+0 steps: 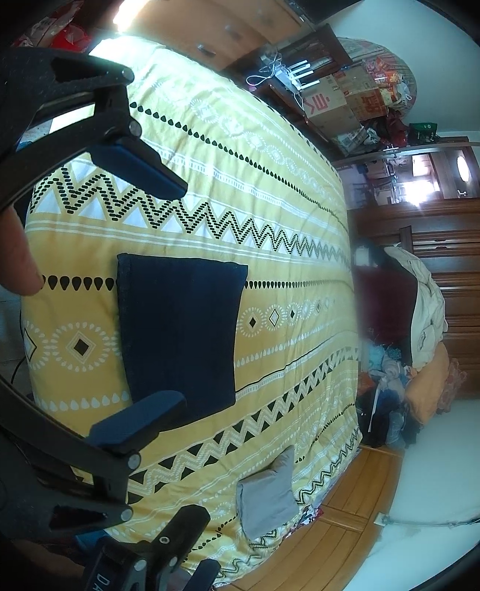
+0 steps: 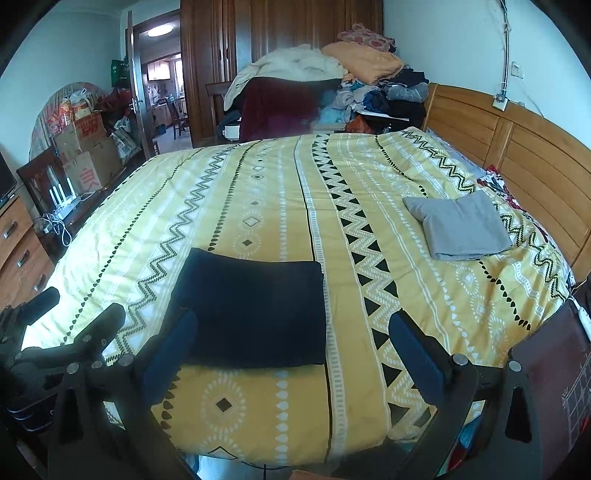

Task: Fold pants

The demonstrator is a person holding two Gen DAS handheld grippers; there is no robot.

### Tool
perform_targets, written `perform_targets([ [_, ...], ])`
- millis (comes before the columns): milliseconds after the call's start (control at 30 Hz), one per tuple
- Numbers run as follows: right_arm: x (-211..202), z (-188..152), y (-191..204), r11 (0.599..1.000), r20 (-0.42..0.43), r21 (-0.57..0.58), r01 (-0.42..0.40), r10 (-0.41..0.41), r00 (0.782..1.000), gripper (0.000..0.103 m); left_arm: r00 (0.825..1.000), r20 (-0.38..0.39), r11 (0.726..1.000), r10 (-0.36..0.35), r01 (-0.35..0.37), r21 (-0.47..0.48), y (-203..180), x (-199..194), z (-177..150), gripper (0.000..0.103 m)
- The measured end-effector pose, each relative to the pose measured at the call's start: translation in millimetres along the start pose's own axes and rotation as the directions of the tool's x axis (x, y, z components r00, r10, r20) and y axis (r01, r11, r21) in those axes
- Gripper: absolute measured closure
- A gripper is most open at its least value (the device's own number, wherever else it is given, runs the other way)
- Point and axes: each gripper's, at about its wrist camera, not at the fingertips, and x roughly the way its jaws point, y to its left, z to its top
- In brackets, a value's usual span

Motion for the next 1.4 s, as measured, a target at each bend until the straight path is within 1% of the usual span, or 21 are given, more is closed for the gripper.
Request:
perform_targets([
  [1400,13,-9,1,1.000,-0.041,0.021,-0.011,0.012,0.999,0.000,1.000,-0.018,1.000,0.011,-0.011,0.020,-8,6,-3,0.000],
])
